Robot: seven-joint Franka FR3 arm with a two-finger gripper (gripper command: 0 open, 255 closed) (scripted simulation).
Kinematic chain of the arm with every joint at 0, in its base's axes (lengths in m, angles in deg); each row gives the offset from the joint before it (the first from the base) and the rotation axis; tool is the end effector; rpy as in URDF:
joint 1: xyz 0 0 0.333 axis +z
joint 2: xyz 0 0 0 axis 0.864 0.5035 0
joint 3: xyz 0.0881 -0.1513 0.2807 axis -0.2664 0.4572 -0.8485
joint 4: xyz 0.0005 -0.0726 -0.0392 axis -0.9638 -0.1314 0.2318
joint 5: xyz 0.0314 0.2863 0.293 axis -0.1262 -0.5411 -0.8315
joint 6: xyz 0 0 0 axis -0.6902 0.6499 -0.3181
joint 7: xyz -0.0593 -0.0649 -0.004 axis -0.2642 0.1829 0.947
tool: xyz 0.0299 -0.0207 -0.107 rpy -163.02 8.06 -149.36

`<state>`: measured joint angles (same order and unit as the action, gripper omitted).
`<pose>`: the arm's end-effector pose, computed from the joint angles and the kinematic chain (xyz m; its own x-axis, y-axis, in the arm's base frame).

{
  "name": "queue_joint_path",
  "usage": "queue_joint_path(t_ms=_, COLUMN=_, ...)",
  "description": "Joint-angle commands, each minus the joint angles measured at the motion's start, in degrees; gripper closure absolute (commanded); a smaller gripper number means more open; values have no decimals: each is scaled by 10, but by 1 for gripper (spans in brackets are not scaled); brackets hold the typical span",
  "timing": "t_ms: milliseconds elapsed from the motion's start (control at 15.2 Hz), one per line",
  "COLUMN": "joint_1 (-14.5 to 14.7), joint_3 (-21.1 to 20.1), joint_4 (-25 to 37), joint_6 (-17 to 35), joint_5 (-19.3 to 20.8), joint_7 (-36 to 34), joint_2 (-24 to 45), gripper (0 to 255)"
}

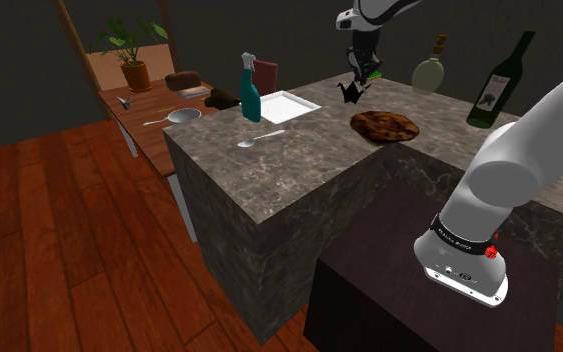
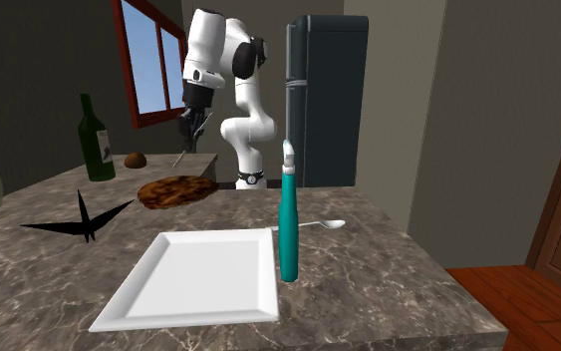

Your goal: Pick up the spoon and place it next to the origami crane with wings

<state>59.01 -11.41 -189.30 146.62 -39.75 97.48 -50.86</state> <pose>0.4540 -0.1556 0.5059 0.3022 0.9266 -0.2239 0.9524 -0.2835 0.1123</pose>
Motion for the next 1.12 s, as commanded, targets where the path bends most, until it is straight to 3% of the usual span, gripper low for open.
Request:
queue_joint_path(t_ms=0, joint_1=-12, joint_3=23, joint_4=5, joint_6=10, joint_5=4, joint_7=32, joint_2=6, gripper=255)
queue_joint_path(t_ms=594, joint_1=-50, joint_3=117, joint_4=74, joint_6=47, joint_5=-16, joint_7=171, joint_2=77, gripper=255)
queue_joint_path(t_ms=1056, joint_1=-81, joint_3=186, joint_4=165, joint_6=66, joint_5=-81, joint_7=299, joint_2=172, gripper=255)
